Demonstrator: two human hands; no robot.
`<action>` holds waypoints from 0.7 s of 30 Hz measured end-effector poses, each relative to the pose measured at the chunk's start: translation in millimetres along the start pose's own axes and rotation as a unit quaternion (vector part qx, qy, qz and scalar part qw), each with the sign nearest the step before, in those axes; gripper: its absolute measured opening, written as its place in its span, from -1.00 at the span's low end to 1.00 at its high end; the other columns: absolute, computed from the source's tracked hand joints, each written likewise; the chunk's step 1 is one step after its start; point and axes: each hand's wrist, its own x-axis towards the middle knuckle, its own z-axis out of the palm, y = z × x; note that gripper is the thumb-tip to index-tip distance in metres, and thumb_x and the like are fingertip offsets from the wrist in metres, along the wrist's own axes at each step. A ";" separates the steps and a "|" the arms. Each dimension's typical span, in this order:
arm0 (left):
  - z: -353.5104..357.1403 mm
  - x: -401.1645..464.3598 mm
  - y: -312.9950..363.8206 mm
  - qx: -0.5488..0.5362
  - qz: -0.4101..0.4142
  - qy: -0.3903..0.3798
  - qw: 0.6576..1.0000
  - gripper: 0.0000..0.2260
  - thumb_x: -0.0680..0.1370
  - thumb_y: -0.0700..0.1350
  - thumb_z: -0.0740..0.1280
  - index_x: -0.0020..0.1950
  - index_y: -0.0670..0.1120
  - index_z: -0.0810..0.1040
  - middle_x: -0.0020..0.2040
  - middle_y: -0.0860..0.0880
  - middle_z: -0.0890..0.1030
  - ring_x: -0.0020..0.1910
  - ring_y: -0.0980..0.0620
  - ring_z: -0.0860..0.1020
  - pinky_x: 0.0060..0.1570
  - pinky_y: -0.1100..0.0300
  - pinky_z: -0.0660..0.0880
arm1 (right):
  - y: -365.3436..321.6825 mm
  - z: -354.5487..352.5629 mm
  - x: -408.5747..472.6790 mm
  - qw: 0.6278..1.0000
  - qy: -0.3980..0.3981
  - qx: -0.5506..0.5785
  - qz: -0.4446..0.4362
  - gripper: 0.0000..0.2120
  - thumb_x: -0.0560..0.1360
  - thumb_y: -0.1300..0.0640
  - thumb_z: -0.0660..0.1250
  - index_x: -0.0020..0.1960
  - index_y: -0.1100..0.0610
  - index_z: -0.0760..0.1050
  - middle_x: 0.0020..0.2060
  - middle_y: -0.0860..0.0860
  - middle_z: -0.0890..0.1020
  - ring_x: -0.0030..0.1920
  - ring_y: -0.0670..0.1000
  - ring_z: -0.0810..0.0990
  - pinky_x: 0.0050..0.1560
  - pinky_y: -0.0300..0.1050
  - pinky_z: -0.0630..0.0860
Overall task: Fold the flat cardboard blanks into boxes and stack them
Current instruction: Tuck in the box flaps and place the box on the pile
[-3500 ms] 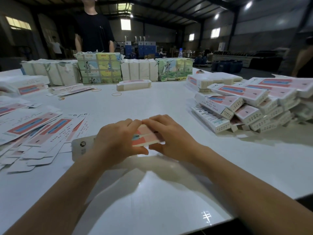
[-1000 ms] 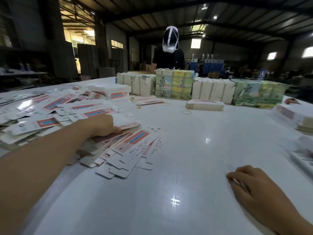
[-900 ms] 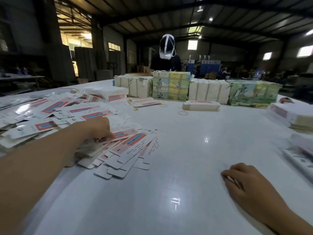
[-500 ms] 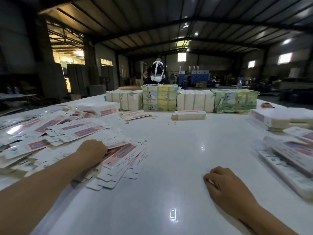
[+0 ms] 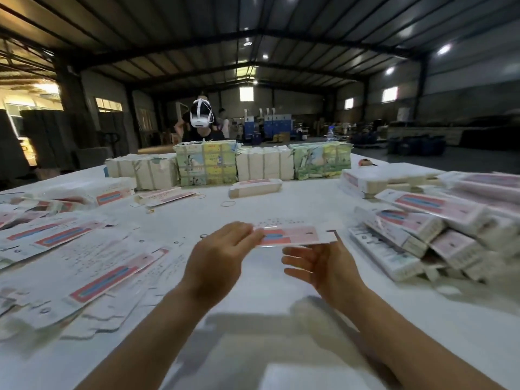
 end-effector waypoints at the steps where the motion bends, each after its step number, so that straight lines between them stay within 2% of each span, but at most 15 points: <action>1: 8.5 0.2 12.7 -0.014 0.004 -0.003 1.000 -0.79 0.46 -0.29 0.37 0.08 -0.24 0.65 -0.01 -0.20 0.66 -0.05 -0.15 0.64 -0.20 0.04 0.63 | -6.5 -4.4 -1.8 0.995 -0.026 0.093 0.027 -0.37 0.60 -0.19 -0.04 -0.10 0.20 0.67 -0.14 0.26 0.68 -0.22 0.18 0.68 -0.33 -0.04 0.60; 3: 21.9 -7.1 25.3 -0.025 -0.011 -0.020 0.999 -0.75 0.42 -0.28 0.40 0.09 -0.25 0.64 0.02 -0.23 0.65 -0.03 -0.18 0.64 -0.17 0.01 0.63 | -13.3 -12.5 -3.6 0.988 -0.078 0.128 0.032 -0.26 0.54 -0.32 -0.09 -0.08 0.16 0.69 -0.11 0.24 0.68 -0.22 0.19 0.68 -0.34 -0.03 0.60; 5: 28.8 -17.3 26.4 -0.032 -0.044 -0.042 0.998 -0.66 0.36 -0.30 0.50 0.13 -0.23 0.63 0.07 -0.23 0.63 0.01 -0.19 0.63 -0.13 -0.03 0.63 | -13.8 -17.3 -1.4 0.988 -0.108 0.106 0.034 -0.19 0.46 -0.43 -0.10 0.05 0.19 0.63 -0.07 0.24 0.67 -0.20 0.18 0.68 -0.34 -0.04 0.60; 8: 30.2 -25.7 19.0 -0.029 -0.055 -0.040 0.997 -0.70 0.42 -0.31 0.41 0.15 -0.24 0.61 0.09 -0.26 0.62 0.03 -0.22 0.62 -0.13 -0.06 0.62 | -14.1 -19.0 0.7 0.985 -0.146 0.078 0.048 -0.10 0.28 -0.52 -0.02 0.09 0.19 0.61 -0.01 0.25 0.66 -0.13 0.22 0.68 -0.31 0.00 0.61; 9: 29.2 -27.0 17.8 -0.031 -0.056 -0.035 0.997 -0.73 0.46 -0.31 0.34 0.14 -0.25 0.61 0.08 -0.27 0.62 0.02 -0.24 0.62 -0.14 -0.08 0.62 | -15.1 -19.7 1.2 0.983 -0.162 0.068 0.051 -0.12 0.28 -0.51 0.01 0.09 0.19 0.62 0.00 0.25 0.66 -0.12 0.22 0.68 -0.31 0.00 0.62; 11: 28.5 -28.5 17.1 -0.030 -0.060 -0.031 0.997 -0.76 0.49 -0.34 0.29 0.13 -0.26 0.62 0.06 -0.27 0.62 0.00 -0.25 0.62 -0.17 -0.09 0.61 | -15.7 -21.5 3.0 0.984 -0.165 0.045 0.057 -0.32 0.46 -0.35 0.06 0.11 0.20 0.60 -0.03 0.22 0.67 -0.13 0.19 0.68 -0.32 -0.03 0.62; 14: 30.5 -29.3 22.8 -0.035 -0.082 -0.059 0.994 -0.66 0.39 -0.33 0.47 0.16 -0.25 0.61 0.10 -0.25 0.61 0.04 -0.25 0.60 -0.10 -0.12 0.60 | -13.9 -22.2 6.8 0.995 -0.098 -0.011 0.034 -0.62 0.63 0.01 0.02 0.09 0.22 0.52 -0.18 0.17 0.69 -0.27 0.10 0.67 -0.44 -0.13 0.56; 16: 33.5 -28.4 29.0 -0.044 -0.088 -0.085 0.992 -0.45 0.31 -0.19 0.56 0.26 -0.24 0.53 0.20 -0.23 0.57 0.15 -0.25 0.55 0.12 -0.19 0.49 | -10.1 -19.4 6.4 0.996 -0.082 -0.032 0.021 -0.69 0.63 0.10 0.05 0.10 0.25 0.50 -0.24 0.14 0.68 -0.35 0.05 0.62 -0.51 -0.17 0.49; 18: 36.3 -26.9 35.2 -0.036 -0.100 -0.118 0.987 -0.25 0.34 0.05 0.53 0.42 -0.22 0.35 0.34 -0.19 0.46 0.31 -0.24 0.43 0.28 -0.28 0.28 | -2.6 -16.4 5.3 0.991 -0.109 -0.073 0.013 -0.74 0.61 0.13 0.13 0.12 0.27 0.50 -0.22 0.14 0.68 -0.36 0.02 0.60 -0.49 -0.18 0.48; 20: 38.2 -24.2 37.8 -0.028 -0.124 -0.139 0.982 -0.16 0.37 0.22 0.43 0.48 -0.21 0.24 0.40 -0.18 0.39 0.37 -0.23 0.35 0.34 -0.30 0.15 | 4.0 -13.7 3.1 0.981 -0.156 -0.114 0.004 -0.73 0.54 0.12 0.24 0.14 0.26 0.52 -0.16 0.14 0.68 -0.30 0.03 0.62 -0.44 -0.19 0.50; 21: 38.2 -23.2 37.6 -0.033 -0.133 -0.142 0.980 -0.15 0.36 0.24 0.41 0.47 -0.22 0.24 0.37 -0.19 0.41 0.34 -0.23 0.38 0.33 -0.29 0.17 | 5.7 -12.7 3.3 0.978 -0.170 -0.120 0.001 -0.71 0.50 0.10 0.27 0.13 0.25 0.53 -0.14 0.15 0.68 -0.28 0.03 0.63 -0.43 -0.18 0.51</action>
